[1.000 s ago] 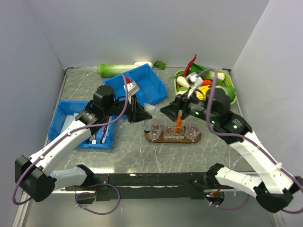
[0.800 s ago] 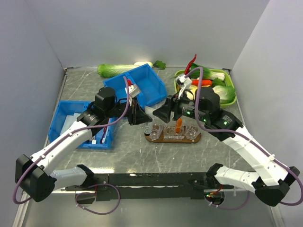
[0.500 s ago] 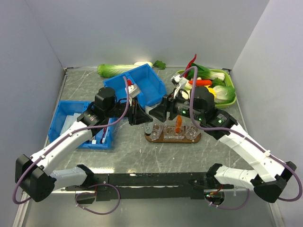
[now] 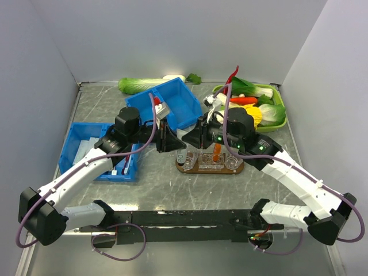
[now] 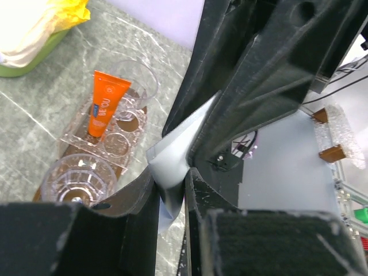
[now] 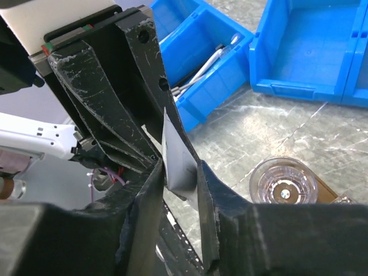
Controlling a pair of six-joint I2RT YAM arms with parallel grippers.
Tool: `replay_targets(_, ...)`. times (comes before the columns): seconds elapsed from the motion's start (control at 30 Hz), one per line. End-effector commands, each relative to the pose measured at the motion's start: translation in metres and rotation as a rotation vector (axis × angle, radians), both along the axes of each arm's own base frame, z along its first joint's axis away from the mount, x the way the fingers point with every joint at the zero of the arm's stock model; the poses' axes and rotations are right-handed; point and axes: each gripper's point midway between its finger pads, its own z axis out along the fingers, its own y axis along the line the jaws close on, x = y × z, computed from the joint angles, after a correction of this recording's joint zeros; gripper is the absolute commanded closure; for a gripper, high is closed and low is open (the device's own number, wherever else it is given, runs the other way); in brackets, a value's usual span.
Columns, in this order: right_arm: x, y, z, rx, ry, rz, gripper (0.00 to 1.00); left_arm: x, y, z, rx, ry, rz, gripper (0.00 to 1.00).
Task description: Prepare toiletry sets of a toothbrush and toothpaste on the tray
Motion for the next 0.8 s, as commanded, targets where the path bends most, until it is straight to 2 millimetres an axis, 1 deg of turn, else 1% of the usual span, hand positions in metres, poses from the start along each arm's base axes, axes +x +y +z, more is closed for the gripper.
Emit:
replay_targets(0.0,-0.001,0.005,0.016,0.058,-0.038,0.015,0.84,-0.009,-0.004,0.023,-0.078,-0.055,-0.057,0.77)
replay_targets(0.03,-0.001,0.005,0.017,0.063,-0.042,0.013,0.90,-0.010,-0.005,0.023,-0.081,-0.052,-0.063,0.73)
replay_targets(0.07,-0.001,0.004,0.016,0.064,-0.042,0.008,1.00,-0.010,-0.005,0.023,-0.083,-0.050,-0.070,0.70)
replay_targets(0.1,-0.002,0.002,0.021,0.078,-0.053,0.001,1.00,-0.011,-0.005,0.023,-0.084,-0.046,-0.073,0.66)
replay_targets(0.13,-0.003,0.002,0.026,0.094,-0.067,0.001,1.00,-0.012,-0.005,0.022,-0.083,-0.043,-0.078,0.58)
replay_targets(0.17,-0.003,0.000,0.025,0.100,-0.067,-0.001,1.00,-0.011,-0.006,0.022,-0.083,-0.040,-0.077,0.52)
replay_targets(0.2,-0.007,-0.002,0.032,0.118,-0.086,-0.001,1.00,-0.013,-0.006,0.022,-0.086,-0.036,-0.086,0.44)
replay_targets(0.27,-0.010,-0.005,0.041,0.153,-0.111,0.001,1.00,-0.015,-0.007,0.021,-0.091,-0.028,-0.103,0.38)
replay_targets(0.3,-0.012,-0.006,0.044,0.164,-0.116,0.007,1.00,-0.018,-0.007,0.022,-0.098,-0.020,-0.124,0.34)
replay_targets(0.4,-0.021,-0.006,0.054,0.201,-0.135,0.038,1.00,-0.020,-0.009,0.020,-0.098,0.004,-0.150,0.30)
replay_targets(0.57,-0.033,-0.010,0.069,0.246,-0.159,0.076,1.00,-0.025,-0.012,0.015,-0.096,0.029,-0.189,0.29)
replay_targets(0.63,-0.035,-0.011,0.071,0.251,-0.166,0.078,1.00,-0.029,-0.013,0.015,-0.097,0.037,-0.207,0.31)
replay_targets(0.67,-0.035,-0.012,0.072,0.253,-0.169,0.077,1.00,-0.031,-0.014,0.014,-0.095,0.037,-0.219,0.34)
replay_targets(0.7,-0.035,-0.012,0.071,0.250,-0.168,0.075,1.00,-0.032,-0.015,0.013,-0.094,0.038,-0.224,0.45)
replay_targets(0.77,-0.036,-0.013,0.071,0.248,-0.175,0.073,1.00,-0.034,-0.016,0.012,-0.092,0.039,-0.235,0.53)
